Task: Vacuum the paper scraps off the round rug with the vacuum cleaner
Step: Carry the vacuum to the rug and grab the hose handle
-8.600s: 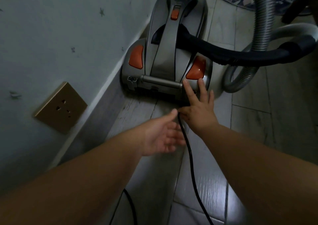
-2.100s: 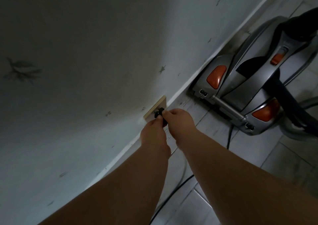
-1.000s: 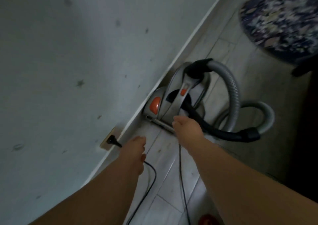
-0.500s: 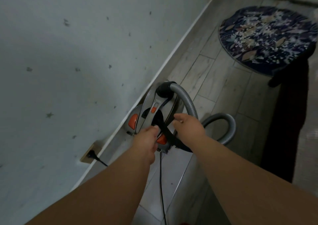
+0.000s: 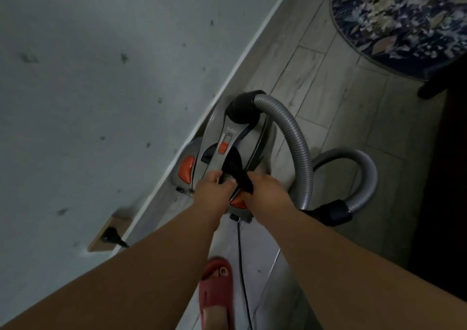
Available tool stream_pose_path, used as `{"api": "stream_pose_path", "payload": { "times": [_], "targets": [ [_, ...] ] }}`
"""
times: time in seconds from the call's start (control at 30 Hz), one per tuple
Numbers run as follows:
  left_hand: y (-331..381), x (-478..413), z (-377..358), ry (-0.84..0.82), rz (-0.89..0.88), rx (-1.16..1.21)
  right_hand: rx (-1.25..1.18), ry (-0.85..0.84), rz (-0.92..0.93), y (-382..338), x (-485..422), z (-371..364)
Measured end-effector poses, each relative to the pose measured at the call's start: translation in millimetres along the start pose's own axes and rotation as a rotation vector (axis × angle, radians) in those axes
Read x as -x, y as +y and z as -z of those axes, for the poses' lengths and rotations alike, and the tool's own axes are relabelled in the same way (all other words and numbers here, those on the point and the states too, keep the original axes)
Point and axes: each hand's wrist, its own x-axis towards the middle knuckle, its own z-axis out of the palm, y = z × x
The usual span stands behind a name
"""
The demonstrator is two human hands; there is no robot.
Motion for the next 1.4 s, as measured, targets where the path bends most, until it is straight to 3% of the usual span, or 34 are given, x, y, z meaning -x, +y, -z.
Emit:
{"api": "stream_pose_path", "payload": {
  "times": [0.17, 0.37, 0.7, 1.07, 1.4],
  "targets": [
    [-5.1, -49.1, 7.3, 0.030, -0.125, -0.236, 0.302, -0.036, -0.045, 12.5, -23.4, -27.7],
    [15.7, -91.0, 3.3, -0.093, -0.109, -0.233, 0.586, -0.114, -0.093, 25.1, -40.5, -38.1],
    [42.1, -103.6, -5.5, -0.040, -0.009, -0.312, 0.425, 0.118, 0.000, 37.3, -29.9, -11.7],
    [40.8, -86.3, 1.0, -0.037, -0.084, -0.396, 0.389, 0.262, 0.020, 49.9, -3.0, 16.3],
    [33.0, -78.8, -8.4, -0.061, 0.010, -0.243, 0.342, 0.619, 0.247, 17.3, -10.7, 62.8]
  ]
}}
